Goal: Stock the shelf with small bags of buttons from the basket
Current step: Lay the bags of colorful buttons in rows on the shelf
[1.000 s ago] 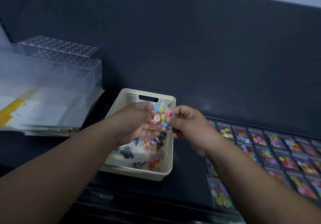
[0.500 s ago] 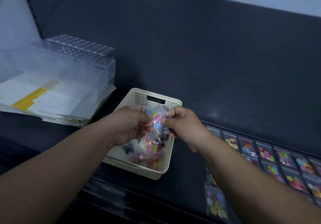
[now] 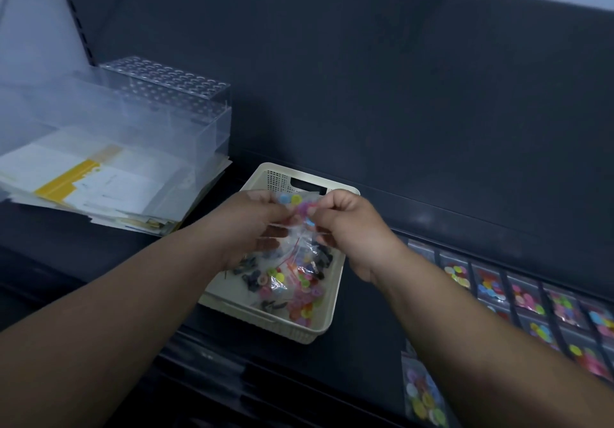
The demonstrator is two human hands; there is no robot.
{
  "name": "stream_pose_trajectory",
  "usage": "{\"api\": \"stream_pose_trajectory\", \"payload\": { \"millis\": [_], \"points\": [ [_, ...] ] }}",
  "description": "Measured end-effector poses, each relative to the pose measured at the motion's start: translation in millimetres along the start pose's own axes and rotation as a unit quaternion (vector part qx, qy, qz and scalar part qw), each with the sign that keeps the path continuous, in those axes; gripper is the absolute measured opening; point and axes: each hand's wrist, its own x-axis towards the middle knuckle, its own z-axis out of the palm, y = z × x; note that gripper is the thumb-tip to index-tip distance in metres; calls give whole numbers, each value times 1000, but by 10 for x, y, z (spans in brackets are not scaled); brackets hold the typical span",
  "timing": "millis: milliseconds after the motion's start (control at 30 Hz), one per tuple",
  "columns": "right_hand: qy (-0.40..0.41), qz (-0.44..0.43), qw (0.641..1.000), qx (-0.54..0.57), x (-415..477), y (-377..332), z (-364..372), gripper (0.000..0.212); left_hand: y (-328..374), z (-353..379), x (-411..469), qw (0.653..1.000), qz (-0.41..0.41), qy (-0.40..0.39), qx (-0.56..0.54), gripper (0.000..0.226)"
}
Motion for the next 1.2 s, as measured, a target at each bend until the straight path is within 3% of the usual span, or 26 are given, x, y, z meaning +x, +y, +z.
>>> {"api": "stream_pose_trajectory", "payload": {
  "millis": [67, 167, 233, 333, 400, 467, 600, 700, 867, 1000, 1200],
  "points": [
    [5, 19, 1000, 19, 6, 4, -37, 18, -83, -64, 29, 986, 16, 22, 166, 8],
    [11, 26, 999, 26, -14, 26, -96, 18, -216, -98, 10, 875, 2, -44, 482, 20],
    [14, 21, 999, 27, -35, 40, -124, 19, -294, -54, -29, 821, -14, -87, 564, 17],
    [13, 14, 1000, 25, -87, 60, -167, 18, -353, 15, -35, 785, 11, -68, 616, 21],
    [12, 9, 1000, 20, -126, 71, -209, 18, -357, 23, -9, 797, 25, -49, 602, 18],
    [15, 8, 1000, 19, -173, 72, -273, 18, -335, 10, 5, 838, 37, -30, 544, 18],
    [11, 18, 999, 45, -271, 70, -424, 16, -202, 24, -72, 940, 30, 1, 340, 24],
    [-6, 42, 994, 100, -362, 48, -539, 16, -81, 138, -173, 985, 21, -13, 169, 25],
    [-51, 52, 989, 128, -545, 43, -750, 12, 25, 566, -290, 997, 21, -50, 51, 25],
    [-17, 58, 991, 116, -670, 127, -986, 15, 53, 976, -393, 995, -7, -95, 8, 25],
    [34, 47, 991, 123, -904, 249, -1413, 20, 44, 1467, -453, 989, -50, -141, 5, 4]
  ]
}}
